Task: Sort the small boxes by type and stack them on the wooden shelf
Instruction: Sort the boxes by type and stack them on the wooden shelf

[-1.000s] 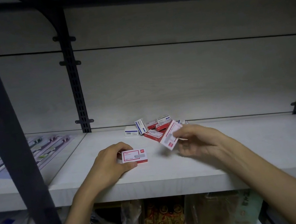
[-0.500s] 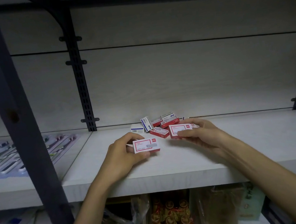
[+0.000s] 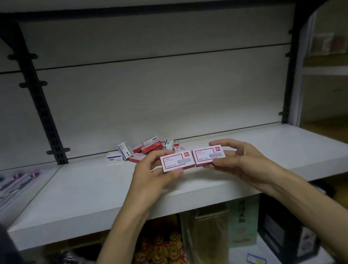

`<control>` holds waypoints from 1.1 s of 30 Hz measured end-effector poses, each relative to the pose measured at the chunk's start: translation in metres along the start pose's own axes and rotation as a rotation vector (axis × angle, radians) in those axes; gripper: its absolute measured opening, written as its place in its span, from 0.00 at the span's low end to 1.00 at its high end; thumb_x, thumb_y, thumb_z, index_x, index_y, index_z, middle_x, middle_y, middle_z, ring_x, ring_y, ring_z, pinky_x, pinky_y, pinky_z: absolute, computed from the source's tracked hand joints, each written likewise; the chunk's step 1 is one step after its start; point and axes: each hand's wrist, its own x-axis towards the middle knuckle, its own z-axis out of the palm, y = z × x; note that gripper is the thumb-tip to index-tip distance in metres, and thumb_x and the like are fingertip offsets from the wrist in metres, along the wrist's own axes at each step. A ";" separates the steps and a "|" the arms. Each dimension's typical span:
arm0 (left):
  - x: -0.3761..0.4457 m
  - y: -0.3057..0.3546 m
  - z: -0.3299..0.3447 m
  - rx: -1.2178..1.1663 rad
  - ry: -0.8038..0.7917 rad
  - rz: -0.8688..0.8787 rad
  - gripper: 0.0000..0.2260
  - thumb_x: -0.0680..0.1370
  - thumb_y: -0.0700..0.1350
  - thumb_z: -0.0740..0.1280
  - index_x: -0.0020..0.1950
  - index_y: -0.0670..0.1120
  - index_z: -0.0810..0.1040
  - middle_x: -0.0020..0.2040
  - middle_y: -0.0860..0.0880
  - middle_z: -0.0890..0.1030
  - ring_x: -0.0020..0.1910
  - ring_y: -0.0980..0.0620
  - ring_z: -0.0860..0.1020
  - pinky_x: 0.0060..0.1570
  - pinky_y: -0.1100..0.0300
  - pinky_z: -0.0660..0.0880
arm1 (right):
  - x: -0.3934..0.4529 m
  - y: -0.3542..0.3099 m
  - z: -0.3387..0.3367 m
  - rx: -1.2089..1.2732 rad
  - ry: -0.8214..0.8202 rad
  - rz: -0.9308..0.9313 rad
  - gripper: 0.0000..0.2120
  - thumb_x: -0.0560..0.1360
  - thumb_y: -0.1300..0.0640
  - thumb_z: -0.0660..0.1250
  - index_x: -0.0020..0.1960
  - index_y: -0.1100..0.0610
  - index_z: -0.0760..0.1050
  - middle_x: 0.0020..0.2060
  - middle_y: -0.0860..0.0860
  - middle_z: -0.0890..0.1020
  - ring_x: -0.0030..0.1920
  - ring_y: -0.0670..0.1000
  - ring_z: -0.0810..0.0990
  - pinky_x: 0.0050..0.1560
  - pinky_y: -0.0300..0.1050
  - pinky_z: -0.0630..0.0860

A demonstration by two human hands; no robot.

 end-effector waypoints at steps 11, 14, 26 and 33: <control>-0.051 0.026 0.201 -0.014 -0.156 0.041 0.18 0.73 0.36 0.75 0.60 0.51 0.79 0.52 0.61 0.84 0.54 0.64 0.81 0.47 0.67 0.79 | -0.118 -0.046 -0.180 -0.076 0.048 -0.016 0.22 0.73 0.68 0.71 0.66 0.60 0.74 0.55 0.62 0.85 0.55 0.64 0.85 0.53 0.52 0.83; -0.063 0.031 0.260 -0.060 -0.194 0.045 0.19 0.72 0.33 0.75 0.60 0.47 0.79 0.53 0.55 0.85 0.54 0.58 0.83 0.50 0.65 0.79 | -0.151 -0.056 -0.233 -0.102 0.085 -0.035 0.21 0.74 0.69 0.70 0.65 0.60 0.75 0.55 0.62 0.85 0.55 0.64 0.85 0.54 0.53 0.83; -0.074 0.050 0.466 -0.081 -0.330 0.022 0.18 0.73 0.36 0.75 0.60 0.49 0.78 0.51 0.58 0.85 0.54 0.60 0.82 0.48 0.66 0.79 | -0.234 -0.085 -0.415 -0.131 0.248 -0.048 0.21 0.74 0.70 0.70 0.65 0.58 0.76 0.55 0.60 0.85 0.55 0.62 0.85 0.54 0.52 0.83; -0.045 0.047 0.570 -0.017 -0.378 0.013 0.18 0.74 0.40 0.75 0.60 0.54 0.77 0.55 0.57 0.83 0.55 0.62 0.81 0.53 0.65 0.80 | -0.236 -0.099 -0.514 -0.102 0.329 -0.028 0.20 0.72 0.70 0.71 0.63 0.62 0.78 0.54 0.62 0.85 0.53 0.63 0.86 0.51 0.50 0.84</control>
